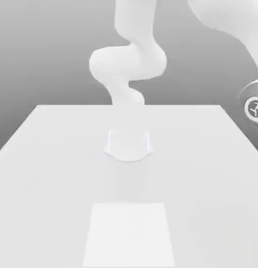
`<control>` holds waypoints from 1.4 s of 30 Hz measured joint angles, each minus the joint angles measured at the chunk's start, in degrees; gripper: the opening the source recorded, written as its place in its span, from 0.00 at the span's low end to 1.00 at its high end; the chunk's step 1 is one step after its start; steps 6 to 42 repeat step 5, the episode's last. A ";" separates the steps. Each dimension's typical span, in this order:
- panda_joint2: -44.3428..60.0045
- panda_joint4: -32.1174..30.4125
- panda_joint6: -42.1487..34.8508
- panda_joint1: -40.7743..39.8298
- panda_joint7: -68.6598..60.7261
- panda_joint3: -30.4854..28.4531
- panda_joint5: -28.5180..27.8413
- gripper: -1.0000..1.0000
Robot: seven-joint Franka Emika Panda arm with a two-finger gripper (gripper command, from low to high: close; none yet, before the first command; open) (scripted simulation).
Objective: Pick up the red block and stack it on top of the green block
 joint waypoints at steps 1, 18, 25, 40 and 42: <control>2.01 0.26 1.71 0.68 0.57 -0.73 -0.92 0.00; 3.02 0.39 2.57 1.03 0.86 -1.11 -1.38 1.00; 3.02 0.39 2.57 1.03 0.86 -1.11 -1.38 1.00; 3.02 0.39 2.57 1.03 0.86 -1.11 -1.38 1.00; 3.02 0.39 2.57 1.03 0.86 -1.11 -1.38 1.00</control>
